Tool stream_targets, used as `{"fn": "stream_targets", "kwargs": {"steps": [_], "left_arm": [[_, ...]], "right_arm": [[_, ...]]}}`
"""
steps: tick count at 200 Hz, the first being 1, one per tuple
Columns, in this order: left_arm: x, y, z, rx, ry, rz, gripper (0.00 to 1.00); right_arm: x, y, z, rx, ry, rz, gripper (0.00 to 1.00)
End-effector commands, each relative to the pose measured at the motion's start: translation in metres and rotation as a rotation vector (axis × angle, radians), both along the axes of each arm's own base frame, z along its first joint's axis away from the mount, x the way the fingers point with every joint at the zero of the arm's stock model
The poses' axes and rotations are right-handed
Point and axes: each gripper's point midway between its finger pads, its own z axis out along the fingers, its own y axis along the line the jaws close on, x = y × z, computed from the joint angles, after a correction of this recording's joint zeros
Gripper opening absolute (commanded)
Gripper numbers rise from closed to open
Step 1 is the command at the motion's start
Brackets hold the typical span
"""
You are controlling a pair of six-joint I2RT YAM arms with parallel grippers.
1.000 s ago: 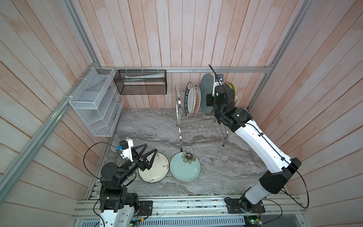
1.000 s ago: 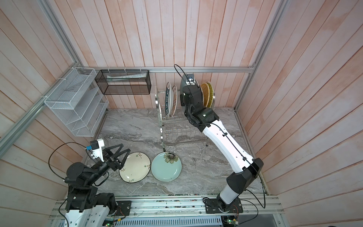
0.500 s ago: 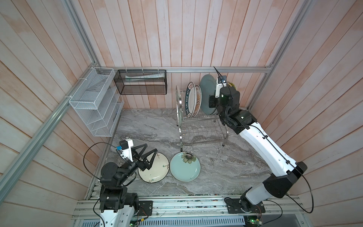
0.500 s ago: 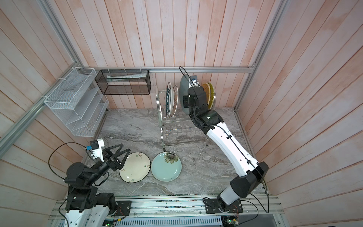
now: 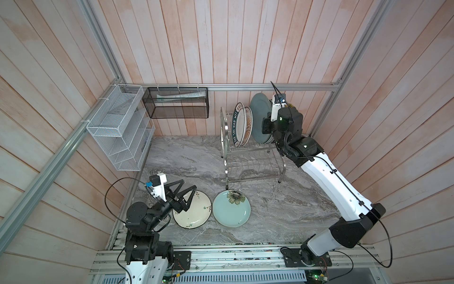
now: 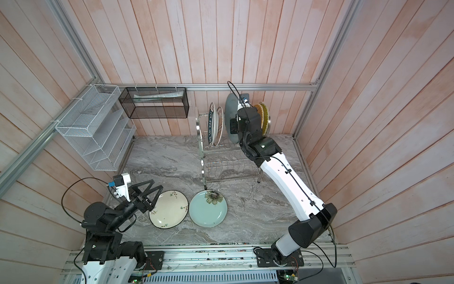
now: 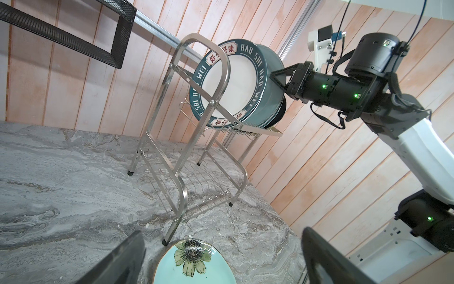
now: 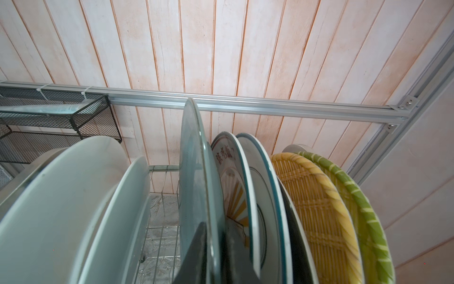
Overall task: Load plates into a dish rack
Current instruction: Place the plate on the dish rack.
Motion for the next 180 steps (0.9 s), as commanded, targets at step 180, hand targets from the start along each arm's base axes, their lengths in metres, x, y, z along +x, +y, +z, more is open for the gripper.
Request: {"fn": "stream_targets", "kwargs": {"steps": [180], "left_arm": [[0.0,0.0,0.001,-0.008,-0.01,-0.01,1.0]], "right_arm": [[-0.012,-0.014,0.036,0.139,-0.027,0.01,0.05]]}}
